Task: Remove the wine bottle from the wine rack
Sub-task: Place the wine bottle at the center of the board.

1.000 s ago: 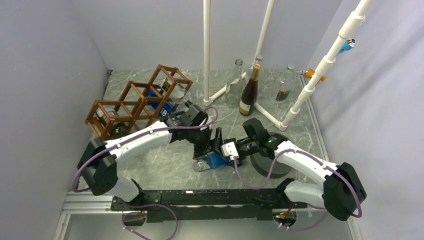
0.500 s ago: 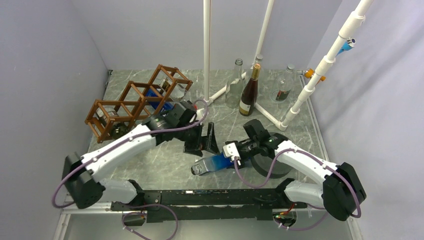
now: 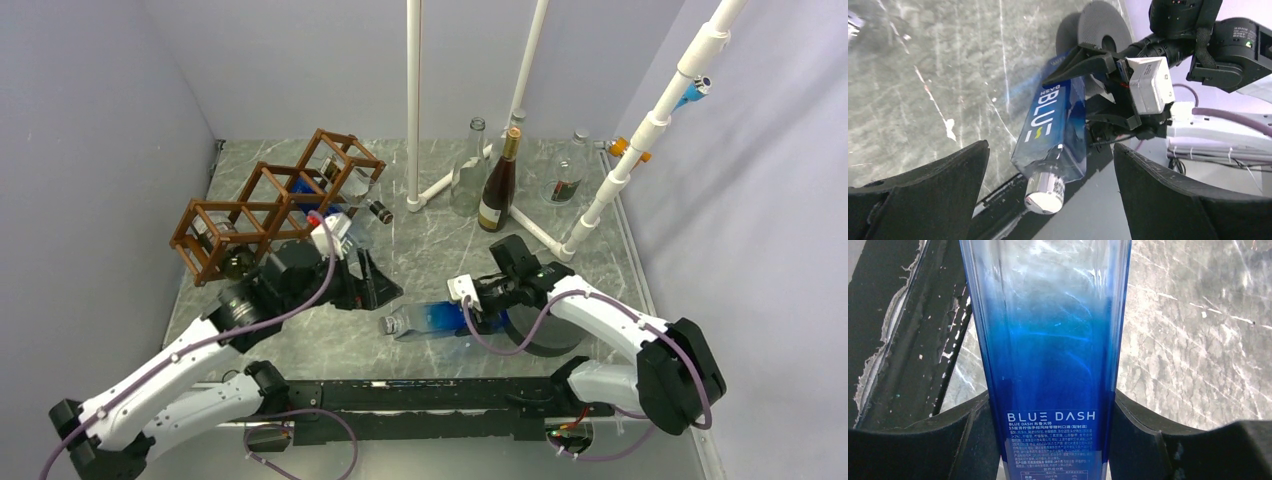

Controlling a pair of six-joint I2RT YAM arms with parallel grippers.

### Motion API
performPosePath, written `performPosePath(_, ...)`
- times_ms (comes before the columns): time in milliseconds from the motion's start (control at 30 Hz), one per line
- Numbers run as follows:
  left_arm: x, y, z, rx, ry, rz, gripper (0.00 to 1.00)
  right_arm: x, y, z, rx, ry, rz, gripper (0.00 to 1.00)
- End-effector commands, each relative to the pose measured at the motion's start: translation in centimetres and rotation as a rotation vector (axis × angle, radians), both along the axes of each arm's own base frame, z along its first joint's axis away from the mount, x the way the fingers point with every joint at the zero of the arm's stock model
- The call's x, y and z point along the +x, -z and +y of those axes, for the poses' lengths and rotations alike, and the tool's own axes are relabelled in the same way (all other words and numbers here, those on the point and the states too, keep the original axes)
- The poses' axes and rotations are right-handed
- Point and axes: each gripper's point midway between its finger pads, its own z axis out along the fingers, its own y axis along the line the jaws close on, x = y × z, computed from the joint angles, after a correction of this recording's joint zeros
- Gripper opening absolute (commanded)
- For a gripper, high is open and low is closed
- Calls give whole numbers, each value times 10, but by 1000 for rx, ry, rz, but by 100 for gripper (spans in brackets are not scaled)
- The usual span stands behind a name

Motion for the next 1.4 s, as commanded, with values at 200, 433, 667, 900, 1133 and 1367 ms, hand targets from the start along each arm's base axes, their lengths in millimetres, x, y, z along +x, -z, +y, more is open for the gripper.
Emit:
performPosePath(200,17,-32,37,-284,-254,-219,100,24,-50,26,188,57,57,0)
performPosePath(433,20,-24,43,-402,-336,-178,100,36,-56,29,214,130,127,0)
performPosePath(667,25,-18,24,-420,-368,-105,100,48,-63,28,240,217,184,0)
performPosePath(900,31,-24,5,-384,-401,-149,99,53,-69,26,266,257,230,0)
performPosePath(1133,42,-16,-18,-377,-417,-153,100,53,-73,26,284,257,255,0)
performPosePath(1367,61,-23,-36,-374,-464,-196,100,54,-73,25,291,263,260,0)
